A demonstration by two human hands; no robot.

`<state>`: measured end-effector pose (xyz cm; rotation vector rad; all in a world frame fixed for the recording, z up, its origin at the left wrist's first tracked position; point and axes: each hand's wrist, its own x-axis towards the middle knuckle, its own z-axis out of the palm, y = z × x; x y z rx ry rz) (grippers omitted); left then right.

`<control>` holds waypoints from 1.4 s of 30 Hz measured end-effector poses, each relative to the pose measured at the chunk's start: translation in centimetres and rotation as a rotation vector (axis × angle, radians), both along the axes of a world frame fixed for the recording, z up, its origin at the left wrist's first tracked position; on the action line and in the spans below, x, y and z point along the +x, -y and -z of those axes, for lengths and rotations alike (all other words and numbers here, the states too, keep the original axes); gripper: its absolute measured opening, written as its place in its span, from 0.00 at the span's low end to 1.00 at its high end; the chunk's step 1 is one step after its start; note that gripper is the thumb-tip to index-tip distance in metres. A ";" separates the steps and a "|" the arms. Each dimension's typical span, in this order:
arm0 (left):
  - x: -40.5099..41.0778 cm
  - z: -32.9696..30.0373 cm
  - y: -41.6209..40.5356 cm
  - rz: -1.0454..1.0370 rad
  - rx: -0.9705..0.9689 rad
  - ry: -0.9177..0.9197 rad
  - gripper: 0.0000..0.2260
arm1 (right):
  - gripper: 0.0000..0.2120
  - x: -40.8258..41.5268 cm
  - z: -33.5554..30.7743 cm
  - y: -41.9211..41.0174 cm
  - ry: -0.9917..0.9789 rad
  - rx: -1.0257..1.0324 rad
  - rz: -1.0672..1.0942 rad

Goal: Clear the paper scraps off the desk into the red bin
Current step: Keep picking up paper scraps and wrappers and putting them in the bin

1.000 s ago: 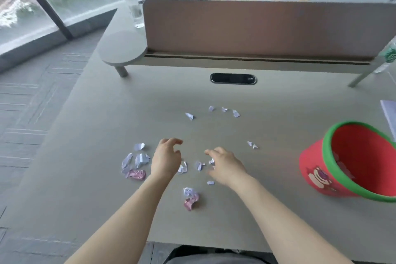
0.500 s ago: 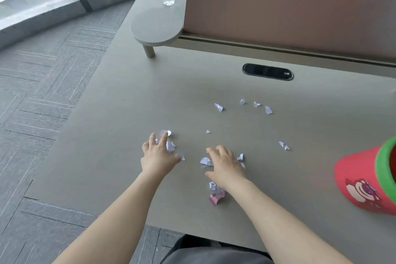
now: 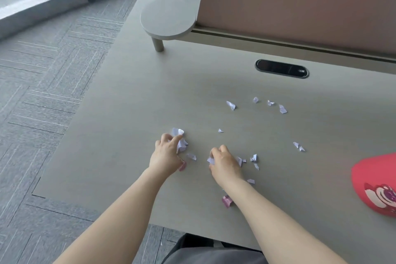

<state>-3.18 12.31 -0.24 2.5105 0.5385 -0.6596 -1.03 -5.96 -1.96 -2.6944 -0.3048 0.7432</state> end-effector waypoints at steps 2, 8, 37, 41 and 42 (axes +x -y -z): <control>-0.1 0.3 0.2 0.000 -0.017 0.041 0.31 | 0.05 -0.1 0.3 -0.2 -0.004 0.023 0.007; -0.1 1.0 0.6 -0.007 -0.120 0.075 0.15 | 0.03 0.0 0.7 -0.3 -0.033 0.042 0.005; 7.2 -9.7 17.4 -0.056 -0.483 0.342 0.04 | 0.06 3.3 -9.5 13.4 0.397 0.315 0.424; 8.2 -12.1 22.7 0.046 -0.558 0.379 0.04 | 0.05 3.6 -11.8 18.4 0.517 0.327 0.536; 8.4 -12.7 24.1 0.070 -0.567 0.392 0.04 | 0.05 3.7 -12.3 19.7 0.545 0.327 0.564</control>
